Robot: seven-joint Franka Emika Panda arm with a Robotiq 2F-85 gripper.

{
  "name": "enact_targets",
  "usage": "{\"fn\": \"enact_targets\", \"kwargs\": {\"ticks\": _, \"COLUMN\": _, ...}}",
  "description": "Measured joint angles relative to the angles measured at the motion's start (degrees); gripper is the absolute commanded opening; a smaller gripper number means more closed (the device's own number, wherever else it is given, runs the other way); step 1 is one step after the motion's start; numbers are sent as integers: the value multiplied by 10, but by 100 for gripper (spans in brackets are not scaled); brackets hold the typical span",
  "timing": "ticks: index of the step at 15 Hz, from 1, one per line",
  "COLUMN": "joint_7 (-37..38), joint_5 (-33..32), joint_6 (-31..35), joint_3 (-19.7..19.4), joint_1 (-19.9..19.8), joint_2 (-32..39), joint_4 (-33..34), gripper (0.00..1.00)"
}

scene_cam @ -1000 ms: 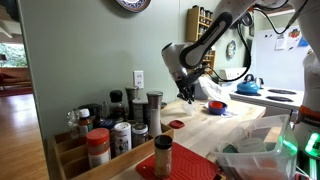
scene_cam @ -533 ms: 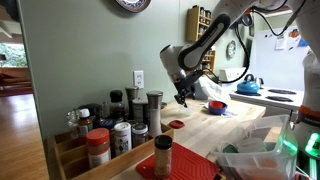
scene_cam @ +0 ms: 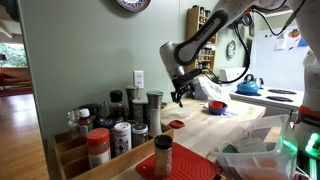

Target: Unstack the containers then restack them and flip them over

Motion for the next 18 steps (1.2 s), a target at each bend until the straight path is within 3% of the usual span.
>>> {"fn": "enact_targets", "kwargs": {"ticks": 9, "joint_7": -7, "joint_5": 214, "joint_6": 55, "joint_3": -8, "joint_1": -76, "joint_2": -62, "joint_4": -18, "gripper": 100}}
{"fn": "enact_targets", "kwargs": {"ticks": 18, "joint_7": -6, "joint_5": 219, "joint_6": 57, "joint_3": -8, "joint_1": -78, "joint_2": -63, "joint_4": -18, "gripper": 100}}
